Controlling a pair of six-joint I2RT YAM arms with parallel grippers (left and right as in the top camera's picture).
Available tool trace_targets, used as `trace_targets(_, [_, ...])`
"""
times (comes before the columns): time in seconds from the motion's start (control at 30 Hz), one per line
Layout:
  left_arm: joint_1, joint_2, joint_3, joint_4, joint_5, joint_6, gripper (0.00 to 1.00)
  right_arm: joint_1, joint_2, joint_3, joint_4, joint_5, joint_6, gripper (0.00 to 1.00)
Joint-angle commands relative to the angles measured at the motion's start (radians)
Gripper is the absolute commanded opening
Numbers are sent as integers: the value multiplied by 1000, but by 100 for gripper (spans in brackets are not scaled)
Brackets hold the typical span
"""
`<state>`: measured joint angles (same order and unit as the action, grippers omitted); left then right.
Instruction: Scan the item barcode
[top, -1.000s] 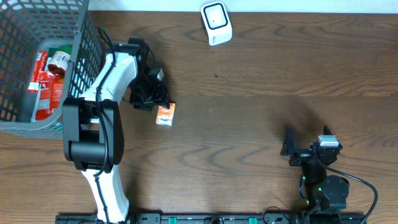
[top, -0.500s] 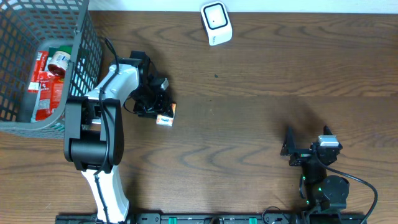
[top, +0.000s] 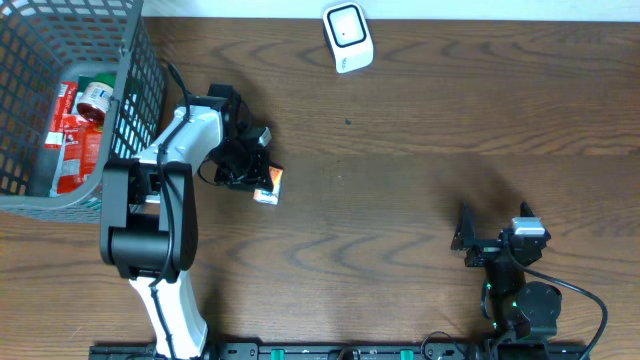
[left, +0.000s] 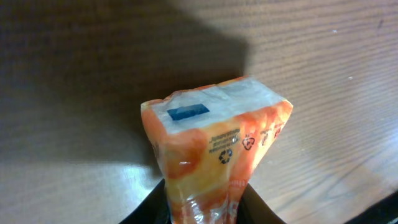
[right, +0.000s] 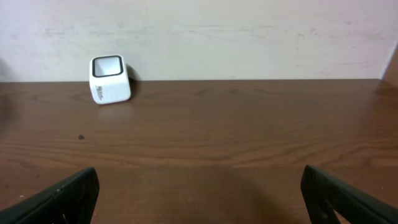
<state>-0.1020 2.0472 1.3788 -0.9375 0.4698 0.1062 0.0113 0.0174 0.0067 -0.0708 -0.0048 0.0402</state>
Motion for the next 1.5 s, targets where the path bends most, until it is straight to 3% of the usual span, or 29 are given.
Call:
trace_targets(0.0, [-5, -98, 15, -1, -46, -43, 20, -8, -4, -2, -4, -4, -4, 99])
trace_targets(0.2, [-68, -185, 14, -1, -397, -227, 19, -8, -4, -2, -4, -4, -4, 99])
trace_targets(0.5, [-275, -175, -26, -19, -889, -533, 19, -8, -4, -2, -4, -4, -4, 99])
trace_targets(0.7, [-316, -170, -35, -30, -912, -614, 19, -8, -4, -2, -4, -4, -4, 99])
trace_targets(1.23, [-317, -27, -47, -29, -908, -616, 20, -8, -4, -2, -4, -4, -4, 99])
trace_targets(1.47, [-316, -27, -47, -26, -882, -615, 34, -8, -4, -2, -4, -4, -4, 99])
